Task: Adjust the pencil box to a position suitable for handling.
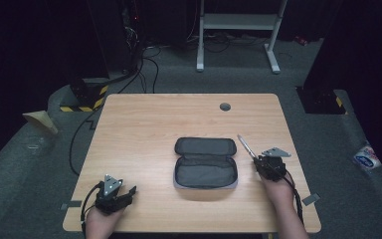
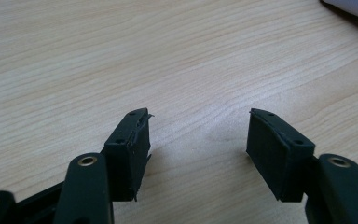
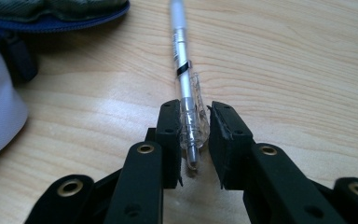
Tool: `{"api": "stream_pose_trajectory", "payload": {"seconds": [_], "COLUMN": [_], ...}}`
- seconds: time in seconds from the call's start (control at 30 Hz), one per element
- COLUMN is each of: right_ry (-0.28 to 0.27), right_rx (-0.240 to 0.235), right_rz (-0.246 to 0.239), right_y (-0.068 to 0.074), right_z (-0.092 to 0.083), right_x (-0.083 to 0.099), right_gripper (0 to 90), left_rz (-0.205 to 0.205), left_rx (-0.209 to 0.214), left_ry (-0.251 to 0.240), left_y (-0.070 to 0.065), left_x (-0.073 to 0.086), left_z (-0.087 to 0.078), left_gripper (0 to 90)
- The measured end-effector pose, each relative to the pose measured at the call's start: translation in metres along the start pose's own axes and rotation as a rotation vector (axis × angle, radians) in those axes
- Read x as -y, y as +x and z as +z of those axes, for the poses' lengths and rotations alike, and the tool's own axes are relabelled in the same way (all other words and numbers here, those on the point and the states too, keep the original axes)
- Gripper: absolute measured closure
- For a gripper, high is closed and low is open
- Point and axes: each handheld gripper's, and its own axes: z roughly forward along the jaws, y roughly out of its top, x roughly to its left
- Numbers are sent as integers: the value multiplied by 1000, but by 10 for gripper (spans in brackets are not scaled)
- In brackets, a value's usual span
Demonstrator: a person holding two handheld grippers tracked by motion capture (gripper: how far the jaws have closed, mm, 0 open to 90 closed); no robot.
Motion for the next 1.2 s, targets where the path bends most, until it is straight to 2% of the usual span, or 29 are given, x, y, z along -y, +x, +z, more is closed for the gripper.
{"api": "stream_pose_trajectory", "payload": {"seconds": [0.07,0.2,0.33,0.4,0.5,0.6,0.67,0.7,0.9,1.03,1.07,1.2], "right_ry": [2,8,8,12,7,24,22,19,-5,-29,-31,-27], "right_rx": [4,6,-7,-17,-33,-45,-46,-39,-31,-16,-2,-19], "right_rz": [-22,-30,1,15,34,40,15,0,3,3,-8,14], "right_y": [3,4,-2,-4,-3,1,5,7,7,7,5,2], "right_z": [-4,-15,-29,-36,-47,-55,-58,-59,-59,-52,-46,-37], "right_x": [3,12,25,32,42,47,47,47,41,32,26,17], "right_gripper": [734,734,734,734,734,723,680,667,608,584,582,609], "left_rz": [-11,-12,6,-1,-37,-49,-39,-48,-43,-38,-41,-34], "left_rx": [2,-9,-14,-6,4,-6,-7,-4,-2,5,7,5], "left_ry": [-6,-8,11,12,19,22,22,22,16,15,15,16], "left_y": [2,5,4,5,9,7,7,6,6,4,2,0], "left_x": [-2,-8,-13,-15,-20,-23,-25,-25,-23,-19,-17,-12], "left_z": [2,12,20,23,28,32,34,35,33,29,27,20], "left_gripper": [394,401,407,410,405,389,386,386,372,367,365,361]}}
